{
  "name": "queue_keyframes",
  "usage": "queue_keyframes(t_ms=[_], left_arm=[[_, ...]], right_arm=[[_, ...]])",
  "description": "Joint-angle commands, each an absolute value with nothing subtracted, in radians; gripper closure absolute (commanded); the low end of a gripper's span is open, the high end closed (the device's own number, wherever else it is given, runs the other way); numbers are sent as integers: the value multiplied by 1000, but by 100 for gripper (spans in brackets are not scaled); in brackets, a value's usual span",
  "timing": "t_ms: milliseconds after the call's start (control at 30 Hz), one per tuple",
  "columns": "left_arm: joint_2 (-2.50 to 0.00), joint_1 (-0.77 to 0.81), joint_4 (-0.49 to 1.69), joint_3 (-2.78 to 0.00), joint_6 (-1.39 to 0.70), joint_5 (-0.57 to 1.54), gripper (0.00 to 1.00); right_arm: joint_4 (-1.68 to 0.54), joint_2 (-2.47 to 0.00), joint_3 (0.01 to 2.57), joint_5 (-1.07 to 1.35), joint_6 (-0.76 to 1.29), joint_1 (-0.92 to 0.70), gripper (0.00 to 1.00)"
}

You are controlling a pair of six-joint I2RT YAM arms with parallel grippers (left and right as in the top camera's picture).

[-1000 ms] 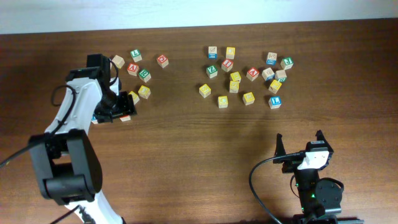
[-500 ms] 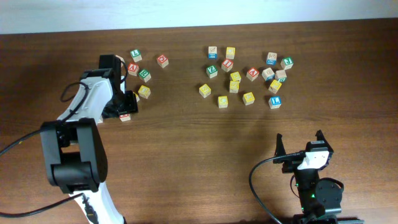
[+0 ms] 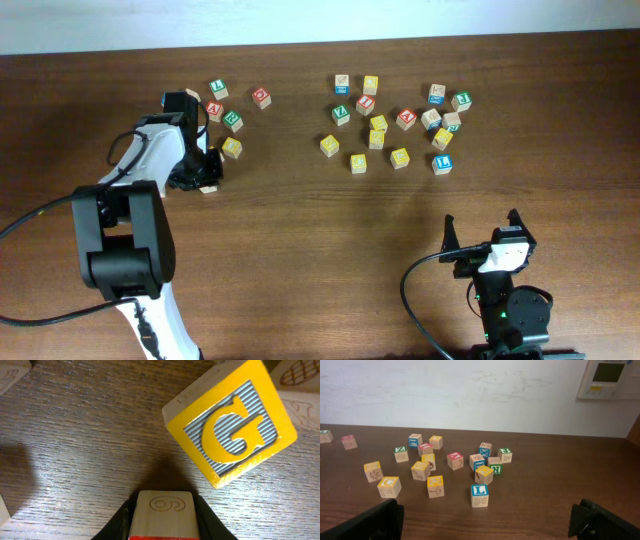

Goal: Spell out ICRA
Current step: 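Close the left gripper on the red I block and lift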

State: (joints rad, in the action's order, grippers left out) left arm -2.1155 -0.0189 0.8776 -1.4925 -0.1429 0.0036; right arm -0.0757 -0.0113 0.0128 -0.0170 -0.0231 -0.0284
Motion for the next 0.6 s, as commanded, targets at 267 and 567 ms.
queue_keyframes(t_ms=[267, 567], left_arm=[[-2154, -22, 1135, -1678, -145, 147, 78], [-2152, 76, 1425, -1771, -110, 385, 78]], right_arm=[[-82, -4, 6, -15, -19, -26, 2], [-82, -4, 6, -15, -19, -26, 2]])
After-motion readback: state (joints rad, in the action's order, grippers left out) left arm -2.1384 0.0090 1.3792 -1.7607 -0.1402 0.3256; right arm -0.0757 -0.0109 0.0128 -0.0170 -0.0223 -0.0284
